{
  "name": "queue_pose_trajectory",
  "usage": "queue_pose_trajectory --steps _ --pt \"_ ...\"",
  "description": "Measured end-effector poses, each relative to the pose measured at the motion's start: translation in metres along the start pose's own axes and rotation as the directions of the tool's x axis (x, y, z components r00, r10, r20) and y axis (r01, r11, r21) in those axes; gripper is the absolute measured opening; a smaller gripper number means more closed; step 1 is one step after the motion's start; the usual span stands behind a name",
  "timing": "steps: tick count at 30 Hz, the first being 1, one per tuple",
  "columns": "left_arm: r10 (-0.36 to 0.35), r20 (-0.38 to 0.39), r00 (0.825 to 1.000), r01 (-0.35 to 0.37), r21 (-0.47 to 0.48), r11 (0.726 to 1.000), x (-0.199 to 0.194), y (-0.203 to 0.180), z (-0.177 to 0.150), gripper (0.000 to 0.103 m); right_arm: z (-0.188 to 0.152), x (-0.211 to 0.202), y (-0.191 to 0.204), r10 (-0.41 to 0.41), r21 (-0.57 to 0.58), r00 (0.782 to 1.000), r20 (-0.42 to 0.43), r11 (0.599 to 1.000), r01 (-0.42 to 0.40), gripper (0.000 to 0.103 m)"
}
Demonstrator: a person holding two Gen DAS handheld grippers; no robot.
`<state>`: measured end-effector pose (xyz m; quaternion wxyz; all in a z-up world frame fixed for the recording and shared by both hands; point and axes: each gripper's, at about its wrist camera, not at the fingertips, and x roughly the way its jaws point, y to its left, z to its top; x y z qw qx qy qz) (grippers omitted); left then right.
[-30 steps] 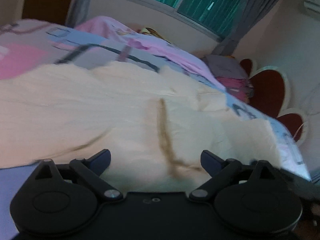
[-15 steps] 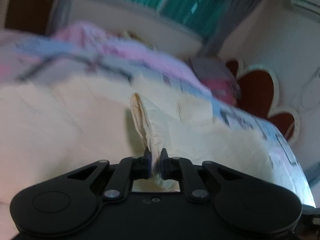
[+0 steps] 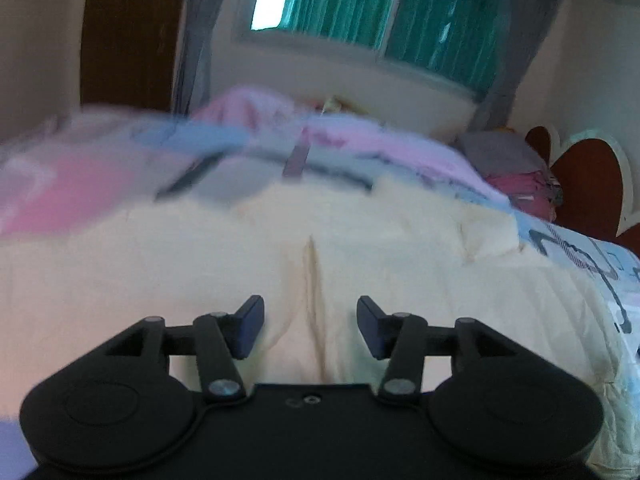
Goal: Fold large clothes
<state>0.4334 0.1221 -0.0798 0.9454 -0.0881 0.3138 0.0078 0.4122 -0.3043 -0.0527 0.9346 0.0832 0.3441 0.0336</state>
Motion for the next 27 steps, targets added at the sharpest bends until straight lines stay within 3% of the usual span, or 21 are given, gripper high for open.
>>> queue_pose_trajectory --steps 1,7,11,13,17,19,22,25,27 --pt "-0.016 0.0 1.0 0.016 0.024 1.0 0.004 -0.007 0.004 0.049 0.01 0.009 0.0 -0.004 0.0 1.0 -0.002 1.0 0.004 0.013" --pt "-0.072 -0.073 0.995 0.081 0.127 0.989 0.058 -0.046 0.017 0.049 0.055 0.088 0.008 0.005 -0.01 1.0 -0.023 1.0 -0.006 0.013" --pt "-0.048 -0.109 0.993 0.066 0.166 0.984 0.084 -0.046 0.01 0.05 0.054 0.147 -0.012 -0.031 0.014 0.989 -0.147 0.999 0.034 0.013" --pt "-0.057 -0.127 0.99 0.078 0.159 0.984 0.09 -0.04 0.006 0.052 0.049 0.158 -0.022 -0.02 0.027 0.988 -0.154 0.999 0.025 0.013" --pt "-0.053 -0.129 0.99 0.074 0.163 0.984 0.083 -0.039 0.006 0.05 0.051 0.14 -0.026 -0.036 0.028 0.991 -0.132 0.999 0.04 0.013" --pt "-0.059 -0.076 0.995 0.07 0.158 0.985 0.061 -0.041 0.009 0.061 0.05 0.111 -0.026 -0.033 0.042 0.996 -0.079 0.998 0.036 0.013" --pt "-0.091 -0.022 0.996 0.093 0.151 0.984 0.026 -0.046 -0.001 0.064 0.033 0.065 -0.019 -0.001 0.033 0.999 -0.045 0.999 0.003 0.013" --pt "-0.103 -0.026 0.994 0.106 0.149 0.983 0.013 -0.054 -0.016 0.063 0.01 0.047 -0.01 0.01 0.025 0.997 -0.072 1.0 -0.009 0.013" --pt "-0.095 -0.068 0.993 0.104 0.147 0.984 0.021 -0.057 -0.025 0.063 -0.003 0.054 -0.003 -0.021 -0.012 0.993 -0.117 1.0 0.02 0.013"
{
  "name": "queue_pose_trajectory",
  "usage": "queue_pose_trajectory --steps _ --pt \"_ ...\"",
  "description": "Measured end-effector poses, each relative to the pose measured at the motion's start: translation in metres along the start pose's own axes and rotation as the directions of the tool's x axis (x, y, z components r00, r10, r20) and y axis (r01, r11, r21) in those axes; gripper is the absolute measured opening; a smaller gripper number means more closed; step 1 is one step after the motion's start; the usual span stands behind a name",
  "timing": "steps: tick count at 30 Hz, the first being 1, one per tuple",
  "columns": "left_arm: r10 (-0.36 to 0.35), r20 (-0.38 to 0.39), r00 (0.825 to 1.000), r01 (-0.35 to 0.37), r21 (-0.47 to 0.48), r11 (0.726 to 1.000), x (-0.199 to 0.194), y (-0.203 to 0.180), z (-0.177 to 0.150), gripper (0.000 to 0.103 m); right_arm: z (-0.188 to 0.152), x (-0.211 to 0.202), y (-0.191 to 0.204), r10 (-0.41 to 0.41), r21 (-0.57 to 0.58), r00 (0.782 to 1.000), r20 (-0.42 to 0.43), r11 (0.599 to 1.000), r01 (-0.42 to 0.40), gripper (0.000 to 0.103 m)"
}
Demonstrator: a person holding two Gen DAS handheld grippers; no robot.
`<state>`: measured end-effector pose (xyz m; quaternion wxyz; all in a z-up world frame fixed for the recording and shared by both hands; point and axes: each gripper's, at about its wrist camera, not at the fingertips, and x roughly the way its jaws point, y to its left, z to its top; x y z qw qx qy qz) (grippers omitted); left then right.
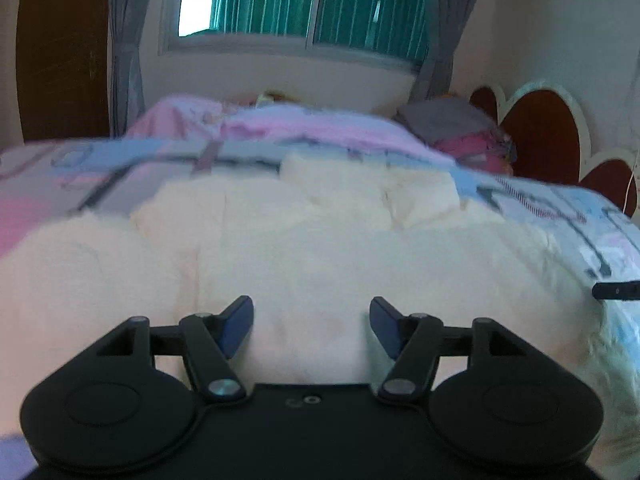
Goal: Fold large clothes
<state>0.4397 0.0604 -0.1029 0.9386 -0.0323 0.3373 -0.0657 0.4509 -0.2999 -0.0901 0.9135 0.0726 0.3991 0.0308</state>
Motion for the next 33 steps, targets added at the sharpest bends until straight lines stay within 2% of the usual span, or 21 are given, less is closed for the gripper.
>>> queue_pose_trajectory --steps 2,6,8,9,10,11,12,15,17,19,21,23,24,27,28,33 --pt "0.015 -0.057 0.998 -0.014 0.019 1.0 0.015 -0.002 -0.006 0.062 -0.006 0.017 0.0 -0.022 -0.001 0.998 -0.05 1.0 0.022 0.013" --pt "0.046 -0.08 0.996 -0.042 0.058 0.997 0.023 -0.006 -0.003 0.063 -0.006 0.011 -0.002 -0.029 0.02 0.999 -0.039 0.999 0.029 0.013" --pt "0.049 -0.062 0.997 -0.047 0.035 0.998 0.014 -0.003 0.0 0.071 -0.008 -0.008 -0.002 -0.026 0.039 1.0 -0.005 0.999 0.026 0.014" --pt "0.049 -0.041 0.998 -0.048 0.02 0.999 0.005 0.0 -0.001 0.084 -0.01 -0.016 -0.002 -0.029 0.049 1.0 0.009 0.998 0.029 0.014" --pt "0.061 -0.023 0.998 -0.061 0.01 0.998 -0.003 0.003 -0.003 0.094 -0.013 -0.024 -0.002 -0.041 0.06 0.999 0.015 0.997 0.04 0.033" --pt "0.083 -0.014 0.996 -0.083 0.004 0.997 -0.011 0.006 -0.007 0.094 -0.017 -0.033 -0.002 -0.051 0.072 0.998 0.028 0.996 0.049 0.077" --pt "0.097 -0.012 0.995 -0.097 -0.002 0.995 -0.017 0.011 -0.011 0.094 -0.021 -0.042 -0.002 -0.051 0.078 0.997 0.06 0.996 0.046 0.086" --pt "0.143 0.004 0.99 -0.143 -0.047 0.989 -0.044 0.034 -0.024 0.092 -0.03 -0.063 0.002 -0.047 0.073 0.996 0.077 0.996 0.042 0.085" --pt "0.183 0.008 0.983 -0.181 -0.097 0.979 -0.062 0.056 -0.033 0.085 -0.035 -0.069 0.004 -0.049 0.077 0.996 0.07 0.996 0.043 0.072" --pt "0.231 0.005 0.973 -0.226 -0.188 0.956 -0.082 0.088 -0.047 0.08 -0.038 -0.072 0.007 -0.041 0.087 0.997 0.063 0.996 0.035 0.07" --pt "0.285 0.001 0.958 -0.274 -0.28 0.92 -0.101 0.12 -0.061 0.072 -0.039 -0.071 0.014 -0.045 0.076 0.998 0.053 0.996 0.041 0.07" --pt "0.344 -0.011 0.939 -0.321 -0.39 0.863 -0.12 0.154 -0.077 0.07 -0.041 -0.068 0.021 -0.041 0.07 0.998 0.042 0.997 0.038 0.07" --pt "0.372 -0.022 0.928 -0.337 -0.472 0.814 -0.132 0.175 -0.088 0.069 -0.042 -0.065 0.023 -0.04 0.068 0.998 0.039 0.997 0.037 0.07" --pt "0.428 -0.032 0.903 -0.349 -0.634 0.69 -0.16 0.222 -0.113 0.067 -0.041 -0.058 0.035 -0.041 0.056 0.999 0.035 0.998 0.039 0.07" --pt "0.439 -0.031 0.898 -0.347 -0.663 0.663 -0.167 0.234 -0.118 0.062 -0.04 -0.056 0.04 -0.042 0.052 0.999 0.033 0.998 0.04 0.07" --pt "0.456 0.01 0.89 -0.283 -0.773 0.567 -0.183 0.28 -0.129 0.061 -0.035 -0.049 0.057 -0.055 0.039 0.998 0.04 0.998 0.053 0.07"
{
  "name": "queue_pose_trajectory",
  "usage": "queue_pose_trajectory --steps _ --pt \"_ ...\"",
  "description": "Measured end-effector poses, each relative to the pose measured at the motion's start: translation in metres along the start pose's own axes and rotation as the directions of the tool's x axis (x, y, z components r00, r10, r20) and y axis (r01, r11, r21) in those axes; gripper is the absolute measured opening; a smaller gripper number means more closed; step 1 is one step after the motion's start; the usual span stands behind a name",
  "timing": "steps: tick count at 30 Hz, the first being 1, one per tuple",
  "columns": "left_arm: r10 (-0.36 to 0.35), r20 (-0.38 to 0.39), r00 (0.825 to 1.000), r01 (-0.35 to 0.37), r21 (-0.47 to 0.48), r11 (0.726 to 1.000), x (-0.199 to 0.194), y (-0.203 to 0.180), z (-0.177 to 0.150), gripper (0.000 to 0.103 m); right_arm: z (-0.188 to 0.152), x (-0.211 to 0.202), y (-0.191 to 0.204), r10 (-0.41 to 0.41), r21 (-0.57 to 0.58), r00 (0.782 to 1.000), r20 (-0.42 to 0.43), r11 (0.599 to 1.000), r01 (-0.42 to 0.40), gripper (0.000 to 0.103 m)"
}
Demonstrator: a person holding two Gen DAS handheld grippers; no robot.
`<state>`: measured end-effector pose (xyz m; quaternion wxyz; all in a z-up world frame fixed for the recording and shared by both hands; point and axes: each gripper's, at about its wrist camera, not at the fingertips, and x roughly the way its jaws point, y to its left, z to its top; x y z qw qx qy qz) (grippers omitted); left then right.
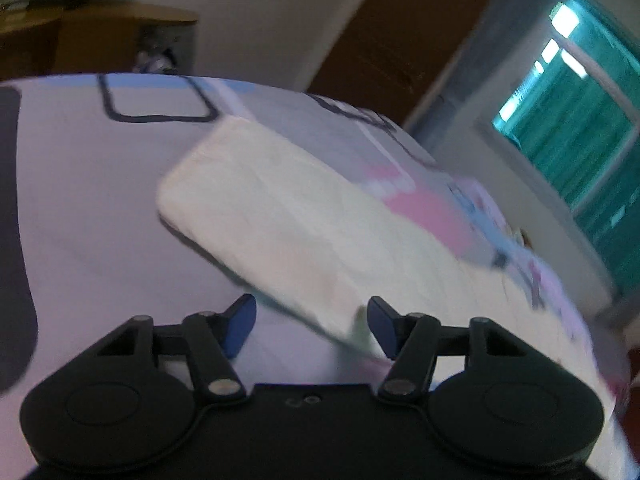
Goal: Fold large clothes
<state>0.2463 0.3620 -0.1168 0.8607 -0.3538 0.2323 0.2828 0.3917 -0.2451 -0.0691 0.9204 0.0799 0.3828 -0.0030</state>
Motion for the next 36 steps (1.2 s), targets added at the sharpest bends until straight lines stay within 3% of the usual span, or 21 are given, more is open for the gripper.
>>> queue_pose_trajectory --steps 5,7,8,10,14,17,20,26,32,36 --pt "-0.046 0.038 0.998 0.051 -0.155 0.987 0.02 0.018 0.021 0.061 0.007 0.005 0.005 -0.056 0.02 0.998 0.016 0.998 0.056 0.07" --pt "-0.045 0.044 0.998 0.051 -0.162 0.985 0.026 0.014 0.028 0.059 0.01 0.004 0.002 -0.069 0.038 0.997 0.024 0.997 0.068 0.07" --pt "-0.046 0.051 0.998 0.053 -0.146 0.988 0.027 0.01 0.03 0.056 0.012 0.004 0.001 -0.074 0.045 0.997 0.028 0.996 0.073 0.07" --pt "-0.088 0.062 0.994 0.093 -0.078 0.993 0.028 -0.005 0.038 0.019 0.014 0.003 0.0 -0.08 0.05 0.996 0.032 0.996 0.078 0.07" --pt "-0.164 0.077 0.983 0.156 0.109 0.982 0.021 -0.058 0.035 0.014 0.016 -0.001 -0.004 -0.084 0.061 0.995 0.045 0.995 0.082 0.07" --pt "-0.252 0.064 0.966 0.22 0.32 0.922 0.006 -0.113 0.02 0.015 0.016 -0.003 -0.009 -0.086 0.079 0.995 0.05 0.994 0.082 0.07" --pt "-0.348 -0.012 0.937 0.318 0.438 0.841 0.0 -0.171 -0.011 0.017 0.018 -0.005 -0.017 -0.082 0.102 0.995 0.055 0.992 0.077 0.07" --pt "-0.436 -0.228 0.871 0.487 0.525 0.698 0.005 -0.271 -0.085 0.012 0.019 -0.014 -0.03 -0.071 0.141 0.995 0.071 0.988 0.061 0.07" --pt "-0.441 -0.401 0.803 0.594 0.592 0.544 0.006 -0.352 -0.165 0.012 0.021 -0.025 -0.051 -0.059 0.185 0.994 0.089 0.982 0.042 0.07" --pt "-0.448 -0.465 0.763 0.644 0.597 0.478 0.005 -0.373 -0.203 0.011 0.022 -0.03 -0.071 -0.069 0.213 0.993 0.094 0.976 0.048 0.07"
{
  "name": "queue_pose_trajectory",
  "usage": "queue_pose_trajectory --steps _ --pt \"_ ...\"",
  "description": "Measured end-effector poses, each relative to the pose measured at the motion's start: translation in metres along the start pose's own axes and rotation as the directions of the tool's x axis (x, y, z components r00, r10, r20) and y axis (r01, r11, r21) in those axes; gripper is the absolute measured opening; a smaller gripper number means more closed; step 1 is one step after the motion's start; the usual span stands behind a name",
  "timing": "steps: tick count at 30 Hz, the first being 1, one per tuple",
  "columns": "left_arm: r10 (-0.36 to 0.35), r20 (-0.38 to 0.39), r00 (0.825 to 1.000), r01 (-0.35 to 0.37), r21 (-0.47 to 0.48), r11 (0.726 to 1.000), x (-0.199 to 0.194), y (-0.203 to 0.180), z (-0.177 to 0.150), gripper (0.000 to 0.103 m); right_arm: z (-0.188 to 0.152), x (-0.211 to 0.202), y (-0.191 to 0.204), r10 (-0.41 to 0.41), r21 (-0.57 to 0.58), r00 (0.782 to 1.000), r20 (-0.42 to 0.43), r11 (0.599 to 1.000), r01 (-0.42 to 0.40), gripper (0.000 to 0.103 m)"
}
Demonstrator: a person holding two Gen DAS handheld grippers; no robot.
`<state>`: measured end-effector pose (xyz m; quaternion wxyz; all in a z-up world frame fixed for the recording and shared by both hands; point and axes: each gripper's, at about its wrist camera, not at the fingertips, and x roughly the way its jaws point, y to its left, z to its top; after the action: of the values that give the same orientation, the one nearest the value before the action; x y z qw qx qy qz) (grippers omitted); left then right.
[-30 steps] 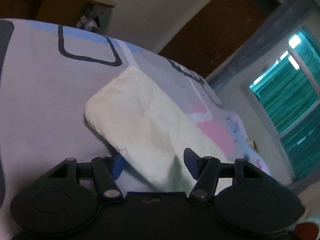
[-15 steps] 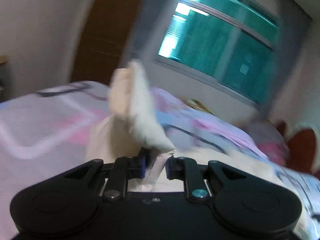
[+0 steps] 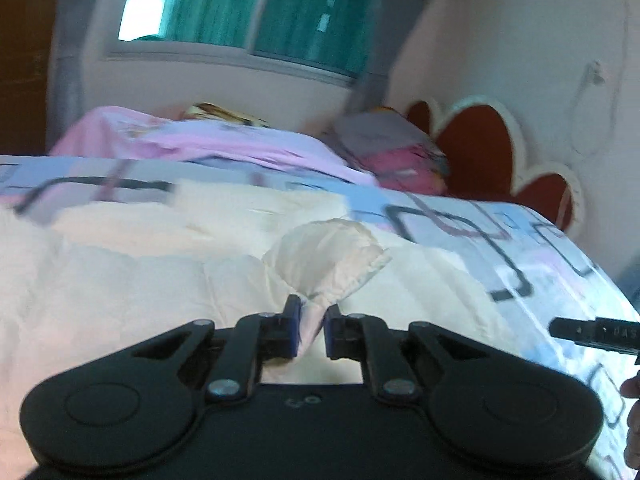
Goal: Fold large clothes
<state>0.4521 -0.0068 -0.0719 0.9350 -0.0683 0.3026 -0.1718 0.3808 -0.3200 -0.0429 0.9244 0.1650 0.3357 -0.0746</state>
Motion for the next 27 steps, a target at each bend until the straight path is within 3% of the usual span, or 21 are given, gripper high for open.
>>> queue_pose_trajectory --steps 9,10,12,13,15,17,21,24,27 --pt "-0.084 -0.087 0.993 0.091 0.083 0.992 0.047 -0.079 -0.014 0.011 0.011 -0.01 -0.052 -0.039 0.074 0.999 0.0 0.997 0.039 0.071" --pt "-0.087 -0.102 0.991 0.096 0.089 0.991 0.052 -0.084 -0.016 0.015 0.012 -0.01 -0.055 -0.04 0.083 0.999 -0.003 0.996 0.04 0.071" --pt "-0.092 -0.113 0.989 0.102 0.093 0.99 0.058 -0.092 -0.019 0.041 0.015 -0.009 -0.062 -0.043 0.105 0.999 -0.009 0.994 0.043 0.071" --pt "-0.107 -0.109 0.988 0.118 0.1 0.988 0.056 -0.095 -0.019 0.06 0.015 -0.009 -0.064 -0.037 0.117 0.999 -0.011 0.992 0.038 0.071" --pt "-0.12 -0.088 0.989 0.129 0.104 0.986 0.049 -0.098 -0.02 0.083 0.017 -0.006 -0.066 -0.021 0.137 1.0 -0.016 0.99 0.023 0.071" --pt "-0.118 -0.066 0.991 0.125 0.113 0.986 0.036 -0.096 -0.017 0.083 0.019 -0.003 -0.063 0.005 0.152 1.0 -0.018 0.988 -0.002 0.071" --pt "-0.077 -0.001 0.997 0.077 0.05 0.996 0.003 -0.06 -0.007 0.072 0.024 0.007 -0.046 0.079 0.155 0.997 -0.024 0.985 -0.074 0.071" --pt "0.064 0.051 0.997 -0.063 -0.005 0.998 -0.026 -0.005 -0.007 0.065 0.026 0.022 -0.024 0.141 0.145 0.989 -0.044 0.98 -0.133 0.071" --pt "0.212 0.049 0.976 -0.209 -0.06 0.976 -0.049 0.053 -0.013 0.06 0.025 0.042 0.002 0.197 0.119 0.977 -0.078 0.975 -0.187 0.071"
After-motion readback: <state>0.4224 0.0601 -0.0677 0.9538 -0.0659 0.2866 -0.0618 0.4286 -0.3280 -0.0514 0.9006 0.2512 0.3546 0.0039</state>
